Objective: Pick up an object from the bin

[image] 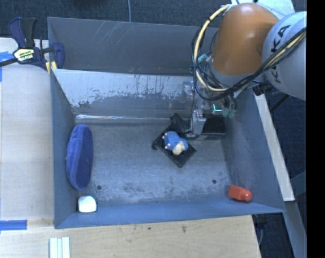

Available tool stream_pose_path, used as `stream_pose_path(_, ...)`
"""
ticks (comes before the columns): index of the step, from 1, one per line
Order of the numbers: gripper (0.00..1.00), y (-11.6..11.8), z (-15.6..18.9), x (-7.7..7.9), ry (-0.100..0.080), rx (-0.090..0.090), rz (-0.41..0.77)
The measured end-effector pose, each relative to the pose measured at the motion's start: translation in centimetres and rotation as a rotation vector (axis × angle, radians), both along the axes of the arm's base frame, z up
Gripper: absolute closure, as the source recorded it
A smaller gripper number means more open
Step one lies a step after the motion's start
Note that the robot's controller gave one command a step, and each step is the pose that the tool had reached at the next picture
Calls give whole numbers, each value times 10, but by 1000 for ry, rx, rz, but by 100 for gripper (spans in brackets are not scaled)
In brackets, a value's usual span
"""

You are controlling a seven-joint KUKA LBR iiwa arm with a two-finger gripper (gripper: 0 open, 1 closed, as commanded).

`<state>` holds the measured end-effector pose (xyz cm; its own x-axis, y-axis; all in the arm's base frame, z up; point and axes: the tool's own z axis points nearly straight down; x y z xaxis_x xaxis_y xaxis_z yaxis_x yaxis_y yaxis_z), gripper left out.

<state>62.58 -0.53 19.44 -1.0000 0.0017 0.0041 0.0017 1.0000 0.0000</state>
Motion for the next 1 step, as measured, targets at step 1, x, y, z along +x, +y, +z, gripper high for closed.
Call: stream_pose_path(1, 0, -49, -104, -19, 0, -1, -179)
